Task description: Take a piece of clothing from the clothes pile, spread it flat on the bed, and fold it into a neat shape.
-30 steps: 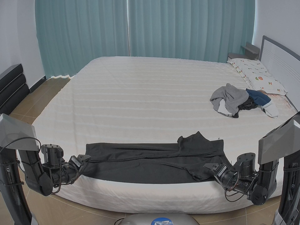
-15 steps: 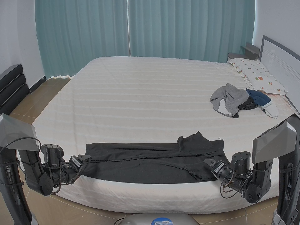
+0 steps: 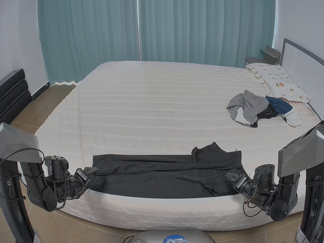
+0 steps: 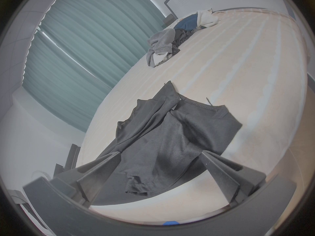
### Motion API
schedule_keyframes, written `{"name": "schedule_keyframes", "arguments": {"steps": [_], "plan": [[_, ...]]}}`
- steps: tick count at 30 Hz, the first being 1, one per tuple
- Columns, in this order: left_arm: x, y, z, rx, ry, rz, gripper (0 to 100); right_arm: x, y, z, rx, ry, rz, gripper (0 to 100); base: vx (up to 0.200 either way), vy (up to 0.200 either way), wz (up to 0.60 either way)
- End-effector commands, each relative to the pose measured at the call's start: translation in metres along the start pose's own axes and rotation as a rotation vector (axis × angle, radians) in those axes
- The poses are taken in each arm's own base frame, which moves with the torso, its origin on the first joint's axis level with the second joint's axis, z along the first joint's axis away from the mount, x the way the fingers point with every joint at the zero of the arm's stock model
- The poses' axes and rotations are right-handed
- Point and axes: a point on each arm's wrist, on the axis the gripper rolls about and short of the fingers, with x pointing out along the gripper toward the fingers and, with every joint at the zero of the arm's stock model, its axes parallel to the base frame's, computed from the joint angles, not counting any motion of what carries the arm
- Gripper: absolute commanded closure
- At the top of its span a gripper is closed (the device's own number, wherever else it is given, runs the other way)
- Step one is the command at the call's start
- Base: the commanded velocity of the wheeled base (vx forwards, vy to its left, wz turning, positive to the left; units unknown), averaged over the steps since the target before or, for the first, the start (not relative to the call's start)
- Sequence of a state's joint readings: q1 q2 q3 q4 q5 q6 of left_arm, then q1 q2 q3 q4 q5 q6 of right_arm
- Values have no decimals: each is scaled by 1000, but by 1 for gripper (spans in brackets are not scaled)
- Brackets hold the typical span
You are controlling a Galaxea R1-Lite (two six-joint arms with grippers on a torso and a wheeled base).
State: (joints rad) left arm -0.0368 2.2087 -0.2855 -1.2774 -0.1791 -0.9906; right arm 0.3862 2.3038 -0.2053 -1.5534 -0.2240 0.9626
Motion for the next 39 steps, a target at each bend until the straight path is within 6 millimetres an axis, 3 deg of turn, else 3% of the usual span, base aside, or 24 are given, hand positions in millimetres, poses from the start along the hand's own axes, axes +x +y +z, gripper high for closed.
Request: {"name": "schedule_keyframes", "arguments": {"steps": [1,8,17,18,22,23,27,35,39], "plan": [[0,0,0,-1,1,1,0,-5,-3,7,-19,-22,-5,0,0,0,0],[0,0,0,-1,1,1,0,-11,6,28,-15,-104,34,0,0,0,0],[-1,-1,0,-8,-3,-5,0,-6,23,27,19,-91,130,0,0,0,0],[-2,-2,1,-8,-4,-6,0,0,27,21,80,-26,176,0,0,0,0],[-2,-2,1,-5,-5,-8,0,15,20,16,145,59,192,0,0,0,0],[-3,-4,2,-5,-8,-16,0,27,8,17,158,70,159,0,0,0,0],[-5,-6,3,-4,-13,-26,0,42,-11,15,161,78,101,0,0,0,0],[-9,-9,5,-2,-26,-39,0,42,-12,18,197,72,102,0,0,0,0],[-4,-12,7,4,-33,-51,0,32,0,30,269,42,147,0,0,0,0]]}}
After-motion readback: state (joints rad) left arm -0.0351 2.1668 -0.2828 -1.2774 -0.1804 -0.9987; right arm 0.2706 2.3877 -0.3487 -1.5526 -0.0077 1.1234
